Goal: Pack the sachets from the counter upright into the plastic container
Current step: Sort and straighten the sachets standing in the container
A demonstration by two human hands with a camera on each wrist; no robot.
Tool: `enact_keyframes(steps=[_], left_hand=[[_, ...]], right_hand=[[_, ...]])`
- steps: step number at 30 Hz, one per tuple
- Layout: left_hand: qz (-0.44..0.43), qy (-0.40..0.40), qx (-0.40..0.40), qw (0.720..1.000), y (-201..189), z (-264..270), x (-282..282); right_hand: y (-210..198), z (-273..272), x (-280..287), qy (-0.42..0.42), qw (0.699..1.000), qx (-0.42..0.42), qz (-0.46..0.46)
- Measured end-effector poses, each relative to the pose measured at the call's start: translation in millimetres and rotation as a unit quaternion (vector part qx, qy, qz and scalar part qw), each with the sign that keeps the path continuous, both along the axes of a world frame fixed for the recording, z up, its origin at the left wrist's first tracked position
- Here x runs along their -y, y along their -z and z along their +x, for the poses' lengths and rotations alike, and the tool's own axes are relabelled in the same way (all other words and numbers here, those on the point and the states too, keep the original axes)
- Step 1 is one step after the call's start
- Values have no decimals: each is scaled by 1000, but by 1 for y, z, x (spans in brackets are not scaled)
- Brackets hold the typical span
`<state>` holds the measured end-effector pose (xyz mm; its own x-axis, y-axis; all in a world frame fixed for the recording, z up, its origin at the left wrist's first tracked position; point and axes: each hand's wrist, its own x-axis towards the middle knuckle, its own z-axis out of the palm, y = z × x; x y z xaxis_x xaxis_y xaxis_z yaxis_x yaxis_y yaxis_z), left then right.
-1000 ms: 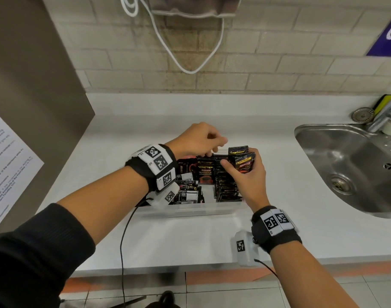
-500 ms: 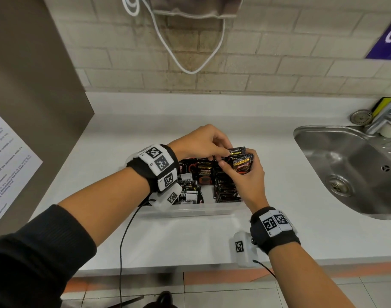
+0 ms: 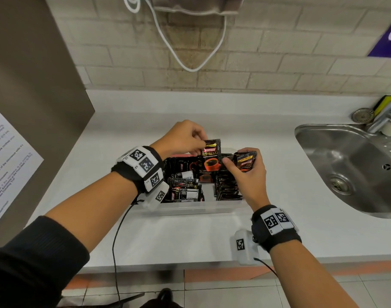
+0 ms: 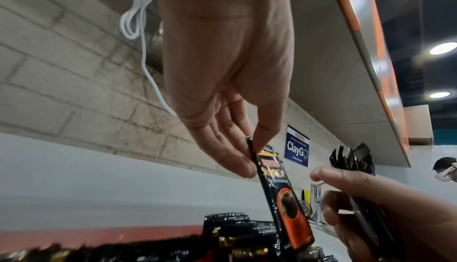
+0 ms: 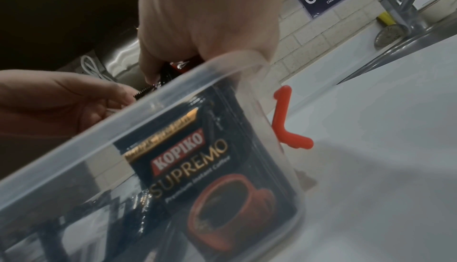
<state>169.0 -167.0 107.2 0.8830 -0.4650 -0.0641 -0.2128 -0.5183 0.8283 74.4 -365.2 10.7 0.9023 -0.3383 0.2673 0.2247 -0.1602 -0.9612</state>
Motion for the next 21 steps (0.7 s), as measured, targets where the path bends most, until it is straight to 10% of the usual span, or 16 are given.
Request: enact_keyframes(steps=[21], left_hand=[[289,35,130,948,27,-15,22]], right_hand=[[3,1,0,12,1000,-3,-14]])
